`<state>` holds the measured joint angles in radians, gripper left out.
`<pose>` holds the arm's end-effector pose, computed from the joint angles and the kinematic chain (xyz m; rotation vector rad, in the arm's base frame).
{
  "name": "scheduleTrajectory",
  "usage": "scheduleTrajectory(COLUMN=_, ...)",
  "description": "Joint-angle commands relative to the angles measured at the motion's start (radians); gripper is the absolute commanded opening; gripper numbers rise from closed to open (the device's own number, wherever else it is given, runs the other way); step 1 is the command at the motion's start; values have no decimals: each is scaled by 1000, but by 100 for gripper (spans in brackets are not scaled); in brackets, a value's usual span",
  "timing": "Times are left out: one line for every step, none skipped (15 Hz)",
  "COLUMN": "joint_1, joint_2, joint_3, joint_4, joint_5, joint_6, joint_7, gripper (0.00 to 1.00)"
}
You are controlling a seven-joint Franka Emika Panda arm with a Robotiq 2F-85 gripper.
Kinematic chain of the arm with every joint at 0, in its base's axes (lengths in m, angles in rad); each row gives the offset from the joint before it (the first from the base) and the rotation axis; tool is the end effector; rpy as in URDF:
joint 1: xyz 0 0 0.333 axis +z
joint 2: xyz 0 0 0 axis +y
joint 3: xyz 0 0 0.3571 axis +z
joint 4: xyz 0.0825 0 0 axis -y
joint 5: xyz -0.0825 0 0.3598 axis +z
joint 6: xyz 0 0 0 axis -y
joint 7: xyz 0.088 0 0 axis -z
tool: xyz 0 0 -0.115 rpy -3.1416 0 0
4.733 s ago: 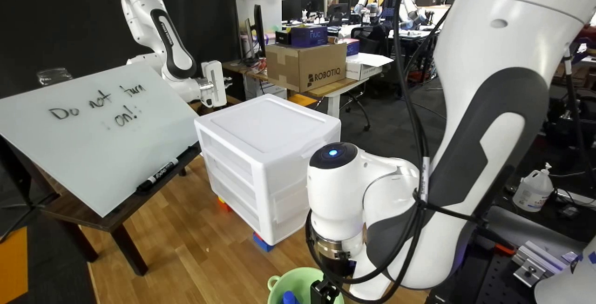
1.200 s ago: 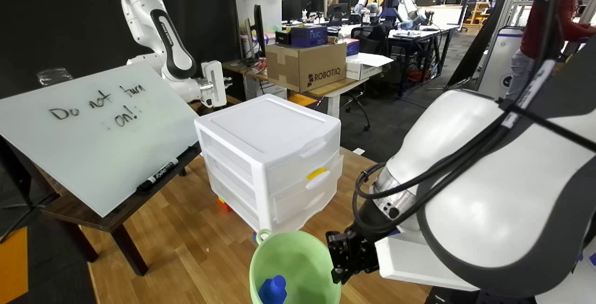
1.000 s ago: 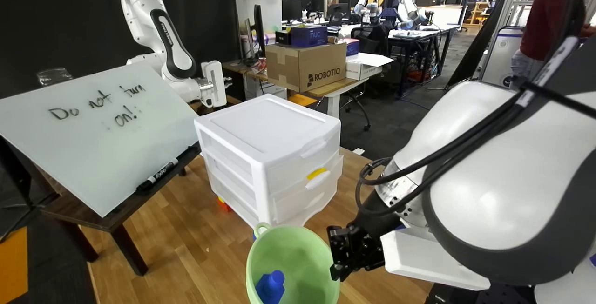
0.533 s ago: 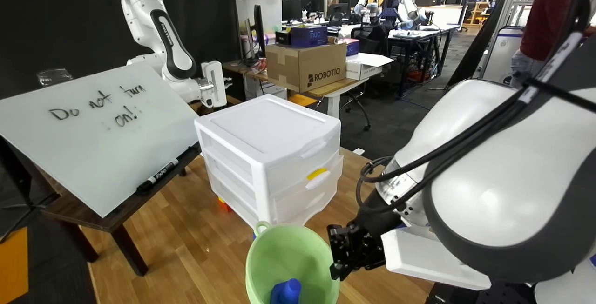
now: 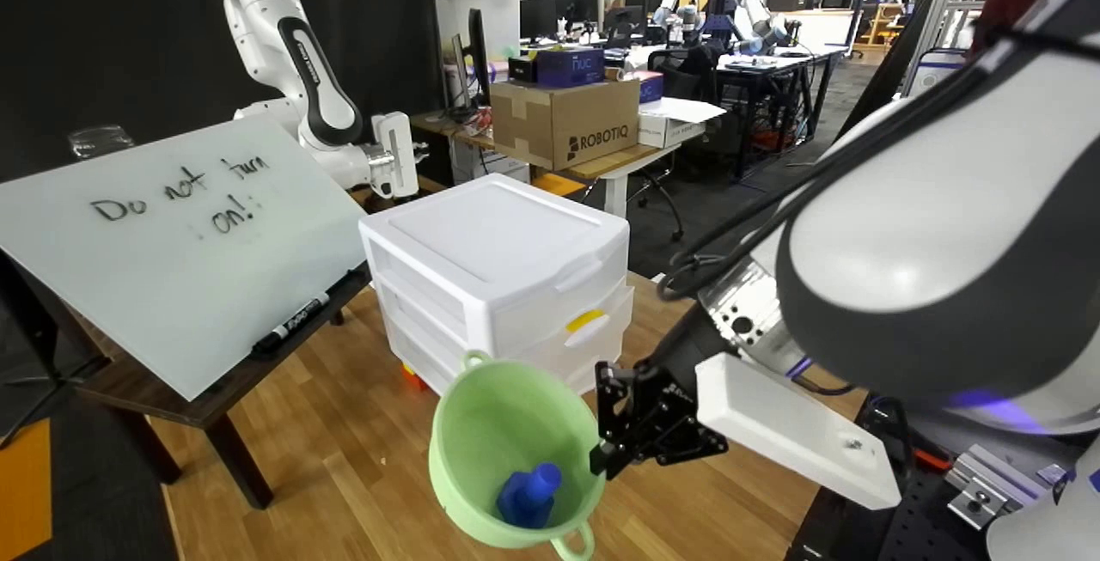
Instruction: Move the green bowl to the right
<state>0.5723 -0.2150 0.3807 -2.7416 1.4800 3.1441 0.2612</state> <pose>0.2759 0.2356 0.3657 -2.3722 0.9645 -0.2810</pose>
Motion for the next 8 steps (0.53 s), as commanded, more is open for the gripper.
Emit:
scheduleTrajectory(joint_1=32, joint_2=-163, joint_3=-26, joint_4=-17, joint_5=273, joint_6=-19, joint_7=-130, gripper=2)
scheduleTrajectory(joint_1=20, joint_2=-208, joint_3=-17, joint_4=-30, joint_5=354, joint_6=-28, joint_7=-176, gripper=2)
scheduleTrajectory(joint_1=-1, joint_2=-248, joint_3=-2, joint_4=-47, joint_5=428, joint_6=-45, joint_7=-223, gripper=2)
scheduleTrajectory(joint_1=-25, joint_2=-282, joint_3=14, joint_4=-66, joint_5=495, joint_6=-64, joint_7=-269, gripper=2)
scheduleTrajectory(joint_1=-47, joint_2=-257, joint_3=22, joint_4=-33, joint_5=597, joint_6=-66, joint_7=-366, gripper=2)
scheduleTrajectory(joint_1=-72, joint_2=-271, joint_3=36, joint_4=-44, joint_5=661, joint_6=-88, joint_7=-421, gripper=2)
scheduleTrajectory(joint_1=-99, joint_2=-273, joint_3=49, joint_4=-46, joint_5=729, joint_6=-114, joint_7=-489, gripper=2)
scheduleTrajectory(joint_1=-121, joint_2=-261, joint_3=58, joint_4=-47, joint_5=783, joint_6=-138, joint_7=-551, gripper=2)
